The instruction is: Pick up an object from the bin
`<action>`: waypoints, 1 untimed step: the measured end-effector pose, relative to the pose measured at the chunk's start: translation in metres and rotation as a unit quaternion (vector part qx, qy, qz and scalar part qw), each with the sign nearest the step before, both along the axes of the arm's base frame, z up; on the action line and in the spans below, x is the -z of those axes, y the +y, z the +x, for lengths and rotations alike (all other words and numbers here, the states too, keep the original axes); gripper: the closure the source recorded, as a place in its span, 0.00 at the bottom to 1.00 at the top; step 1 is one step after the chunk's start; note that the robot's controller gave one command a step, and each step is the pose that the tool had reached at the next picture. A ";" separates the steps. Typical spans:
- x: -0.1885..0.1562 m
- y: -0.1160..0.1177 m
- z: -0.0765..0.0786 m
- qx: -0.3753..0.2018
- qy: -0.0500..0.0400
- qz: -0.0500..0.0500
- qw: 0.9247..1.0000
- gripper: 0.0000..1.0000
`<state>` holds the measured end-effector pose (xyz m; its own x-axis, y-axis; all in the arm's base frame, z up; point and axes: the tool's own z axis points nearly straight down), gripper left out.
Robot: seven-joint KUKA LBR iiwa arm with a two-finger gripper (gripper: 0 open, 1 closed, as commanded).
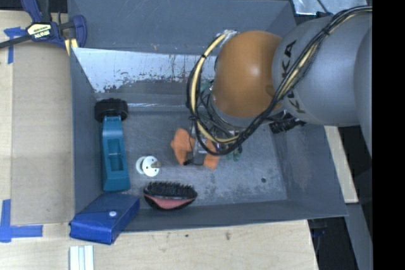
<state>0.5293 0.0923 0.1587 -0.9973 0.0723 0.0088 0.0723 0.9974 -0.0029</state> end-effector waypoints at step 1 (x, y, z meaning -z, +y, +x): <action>-0.070 0.013 0.017 -0.010 -0.005 0.001 1.000 1.00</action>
Offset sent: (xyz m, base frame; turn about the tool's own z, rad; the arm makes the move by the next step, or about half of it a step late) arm 0.0022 0.0513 -0.0887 -0.0753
